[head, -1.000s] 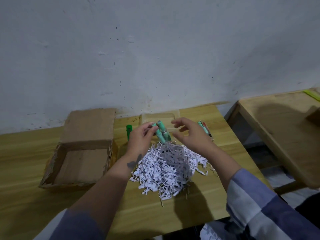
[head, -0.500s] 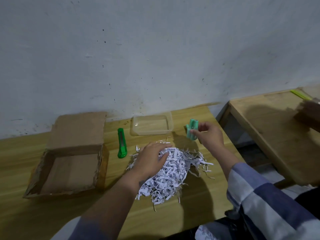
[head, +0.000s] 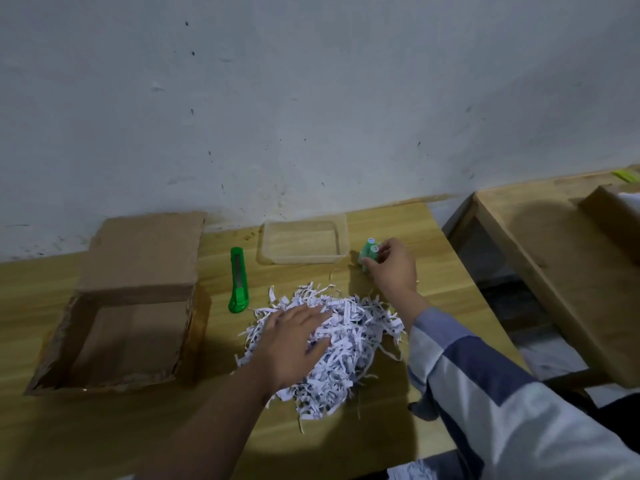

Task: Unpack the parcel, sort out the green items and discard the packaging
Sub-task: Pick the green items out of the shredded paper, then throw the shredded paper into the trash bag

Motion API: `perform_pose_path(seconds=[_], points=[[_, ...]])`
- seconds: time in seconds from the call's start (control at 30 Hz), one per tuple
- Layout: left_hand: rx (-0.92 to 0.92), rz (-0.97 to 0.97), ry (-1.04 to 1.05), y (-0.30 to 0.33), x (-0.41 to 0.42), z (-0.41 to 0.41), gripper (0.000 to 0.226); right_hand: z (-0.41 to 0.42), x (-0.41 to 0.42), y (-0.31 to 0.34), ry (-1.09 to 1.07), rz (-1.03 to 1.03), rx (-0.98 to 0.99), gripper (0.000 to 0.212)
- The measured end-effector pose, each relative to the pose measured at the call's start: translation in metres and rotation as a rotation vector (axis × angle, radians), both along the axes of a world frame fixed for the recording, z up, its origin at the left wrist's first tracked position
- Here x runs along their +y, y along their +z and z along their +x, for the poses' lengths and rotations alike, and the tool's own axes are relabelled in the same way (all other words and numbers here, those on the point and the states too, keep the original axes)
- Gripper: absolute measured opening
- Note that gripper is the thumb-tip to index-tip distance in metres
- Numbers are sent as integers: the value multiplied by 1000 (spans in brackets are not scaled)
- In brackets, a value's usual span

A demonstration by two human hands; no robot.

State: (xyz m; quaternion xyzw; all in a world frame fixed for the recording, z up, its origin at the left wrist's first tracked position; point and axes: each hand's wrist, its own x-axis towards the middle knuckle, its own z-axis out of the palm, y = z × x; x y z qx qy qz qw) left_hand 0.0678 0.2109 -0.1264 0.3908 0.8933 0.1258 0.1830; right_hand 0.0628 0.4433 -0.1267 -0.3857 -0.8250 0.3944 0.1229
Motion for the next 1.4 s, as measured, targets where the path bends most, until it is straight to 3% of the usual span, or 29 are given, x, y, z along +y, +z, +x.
perform_pose_path(seconds=[0.13,0.23,0.3,0.37,0.43,0.53,0.6,0.7,0.77,0.87,0.97,1.17,1.4], points=[[83,202,37,9,-4,-1,63,28,-15,12,15,83,100,33],[131,254,7,13,-20,-7,72,68,-26,14,240,84,130,21],[64,203,-14,9,-33,-15,88,92,-32,10,450,109,45,44],[-34,71,-11,0,-46,-24,110,103,-37,6,640,90,-103,86],[-38,-49,-57,-12,-56,-24,126,106,-46,1,802,118,-257,116],[92,-24,-138,-29,-59,-8,135,101,-61,-10,932,239,-321,127],[59,48,-77,-37,-57,-1,117,96,-70,-20,955,250,-259,119],[-42,233,32,-36,-55,11,80,94,-81,-31,879,222,-66,90],[-50,296,109,-28,-53,14,71,96,-85,-32,808,166,30,72],[-139,246,173,-14,-54,17,82,101,-88,-17,761,96,110,63],[-137,358,159,1,-51,20,87,114,-88,5,694,84,168,66],[-193,460,-49,42,-25,59,92,192,-89,46,411,17,202,64],[-313,380,-307,45,14,144,94,314,-94,62,143,12,119,59]])
